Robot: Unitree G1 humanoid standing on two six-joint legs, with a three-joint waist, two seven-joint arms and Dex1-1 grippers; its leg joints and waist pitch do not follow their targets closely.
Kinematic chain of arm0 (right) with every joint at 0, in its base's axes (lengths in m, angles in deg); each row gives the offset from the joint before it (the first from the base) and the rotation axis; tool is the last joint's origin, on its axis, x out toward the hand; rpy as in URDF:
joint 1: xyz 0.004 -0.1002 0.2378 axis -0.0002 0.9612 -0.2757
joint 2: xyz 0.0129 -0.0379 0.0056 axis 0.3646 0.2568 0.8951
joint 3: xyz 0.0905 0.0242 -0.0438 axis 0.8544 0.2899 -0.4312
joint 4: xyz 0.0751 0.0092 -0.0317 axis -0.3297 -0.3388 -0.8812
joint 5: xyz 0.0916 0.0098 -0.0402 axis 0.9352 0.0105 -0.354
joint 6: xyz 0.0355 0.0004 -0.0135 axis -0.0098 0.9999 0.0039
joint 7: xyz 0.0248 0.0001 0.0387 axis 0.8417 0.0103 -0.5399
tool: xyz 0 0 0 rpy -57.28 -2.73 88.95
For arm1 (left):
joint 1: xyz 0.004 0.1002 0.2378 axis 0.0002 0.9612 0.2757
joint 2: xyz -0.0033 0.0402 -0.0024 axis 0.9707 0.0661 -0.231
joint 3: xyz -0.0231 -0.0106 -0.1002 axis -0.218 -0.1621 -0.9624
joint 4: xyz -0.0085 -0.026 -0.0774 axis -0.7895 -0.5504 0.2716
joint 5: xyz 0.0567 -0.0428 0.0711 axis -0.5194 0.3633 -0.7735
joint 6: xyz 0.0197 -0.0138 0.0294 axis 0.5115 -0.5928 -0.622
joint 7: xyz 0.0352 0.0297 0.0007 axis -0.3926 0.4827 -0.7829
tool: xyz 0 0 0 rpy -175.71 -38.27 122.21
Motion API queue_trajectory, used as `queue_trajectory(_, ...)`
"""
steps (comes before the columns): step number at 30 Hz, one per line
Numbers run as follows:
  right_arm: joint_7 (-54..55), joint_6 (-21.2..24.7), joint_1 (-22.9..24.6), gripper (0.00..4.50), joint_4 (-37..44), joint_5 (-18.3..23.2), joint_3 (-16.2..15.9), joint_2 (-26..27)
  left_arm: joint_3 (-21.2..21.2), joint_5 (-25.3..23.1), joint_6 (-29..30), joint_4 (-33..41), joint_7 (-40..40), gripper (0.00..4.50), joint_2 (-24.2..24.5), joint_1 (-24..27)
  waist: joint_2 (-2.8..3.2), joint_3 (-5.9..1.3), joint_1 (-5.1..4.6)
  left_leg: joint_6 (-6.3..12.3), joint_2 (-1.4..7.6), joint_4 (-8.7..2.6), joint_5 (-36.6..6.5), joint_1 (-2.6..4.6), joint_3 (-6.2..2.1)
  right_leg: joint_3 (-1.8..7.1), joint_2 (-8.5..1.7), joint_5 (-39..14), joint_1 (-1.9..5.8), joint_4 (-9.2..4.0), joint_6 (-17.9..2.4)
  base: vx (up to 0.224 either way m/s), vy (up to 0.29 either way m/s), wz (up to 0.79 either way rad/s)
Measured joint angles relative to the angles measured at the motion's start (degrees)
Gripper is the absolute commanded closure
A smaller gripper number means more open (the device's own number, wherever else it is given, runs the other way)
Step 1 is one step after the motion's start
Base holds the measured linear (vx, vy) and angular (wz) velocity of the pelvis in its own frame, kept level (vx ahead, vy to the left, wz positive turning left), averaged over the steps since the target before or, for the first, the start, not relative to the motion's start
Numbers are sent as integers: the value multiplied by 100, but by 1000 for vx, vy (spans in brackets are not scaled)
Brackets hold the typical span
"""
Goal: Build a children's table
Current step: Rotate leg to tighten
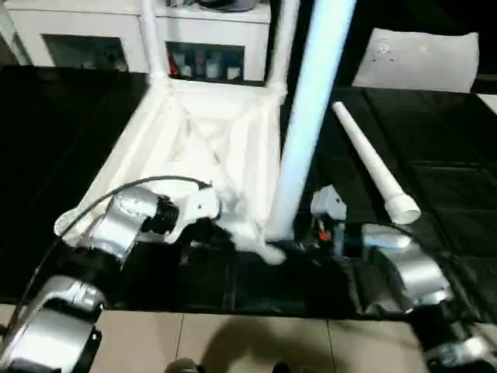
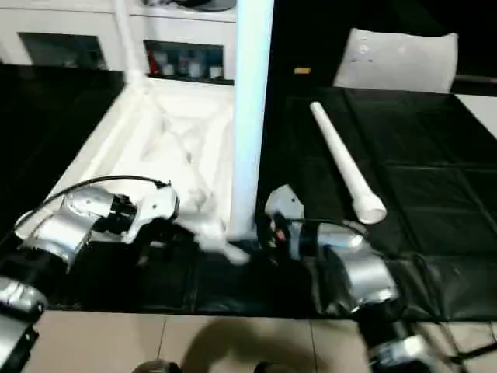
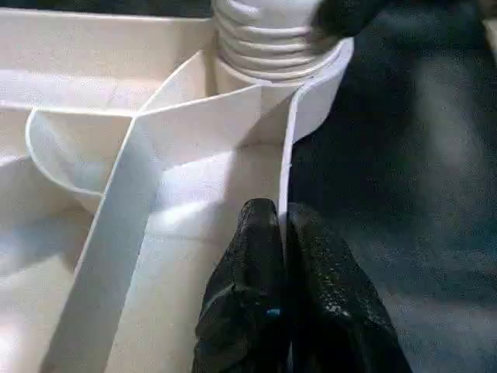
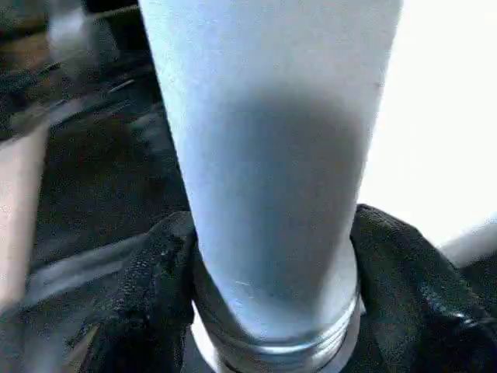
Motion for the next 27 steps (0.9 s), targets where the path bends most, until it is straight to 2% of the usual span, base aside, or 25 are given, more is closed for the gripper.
queue_trajectory(1,366,42,3,185,-25,-47,118,132,-73,0,269,163,272,450,-147,90,2,1,-86,0,-2,-1,0,3,3,3,-1,0,0,-7,1,0,0,0)
queue_trajectory(2,659,45,2,185,-62,-80,209,237,-146,-1,435,242,487,450,-274,141,-2,3,-132,0,-2,2,0,2,3,3,-1,0,-1,-5,1,0,0,0)
queue_trajectory(5,2413,31,-255,185,-490,-417,651,1142,-346,-334,1092,550,1714,450,-884,267,11,-6,-317,-1,-4,1,0,14,3,1,-1,-1,-2,-3,2,0,0,0)
queue_trajectory(6,2706,39,-337,185,-548,-475,666,1210,-353,-388,1172,577,1936,450,-1005,262,15,-7,-340,0,-6,1,0,13,3,0,-2,-2,-3,-4,3,0,0,0)
queue_trajectory(11,3909,178,-685,185,-833,-690,875,1589,-306,-647,1353,489,2857,450,-1490,126,17,-8,-339,0,-10,-1,1,3,-2,-1,-2,-4,-3,-10,7,0,0,0)
queue_trajectory(13,3961,148,-689,118,-846,-699,891,1590,-266,-647,1358,452,2908,450,-1521,84,18,-9,-329,1,-15,-1,0,-3,-2,3,-5,-5,-3,-14,8,0,0,0)
queue_trajectory(15,3960,57,-622,112,-797,-707,917,1644,-252,-674,1381,448,2908,450,-1549,58,18,-8,-316,1,-16,-2,-1,-15,-2,6,-6,-5,-6,-14,8,0,0,0)
queue_trajectory(17,3959,35,-564,81,-726,-706,927,1662,-251,-686,1379,448,2903,450,-1548,53,23,-11,-296,1,-16,-6,-1,-18,-2,5,-5,-5,-8,-14,8,0,0,0)
queue_trajectory(22,3509,-57,-258,48,-412,-619,861,1516,-192,-636,1092,399,2642,450,-1355,50,25,-12,-266,1,-10,-26,0,-16,-5,-1,0,-4,-12,-11,8,0,0,0)
queue_trajectory(23,3375,-71,-208,25,-358,-594,830,1464,-186,-632,1010,379,2586,450,-1293,50,25,-12,-265,1,-8,-28,0,-16,-6,-1,2,-4,-13,-8,7,0,0,0)
queue_trajectory(27,2475,-77,62,3,7,-413,572,944,-157,-577,543,304,2064,450,-908,53,31,-10,-259,0,-4,-38,0,-24,-7,-5,5,-4,-22,-7,7,0,0,0)
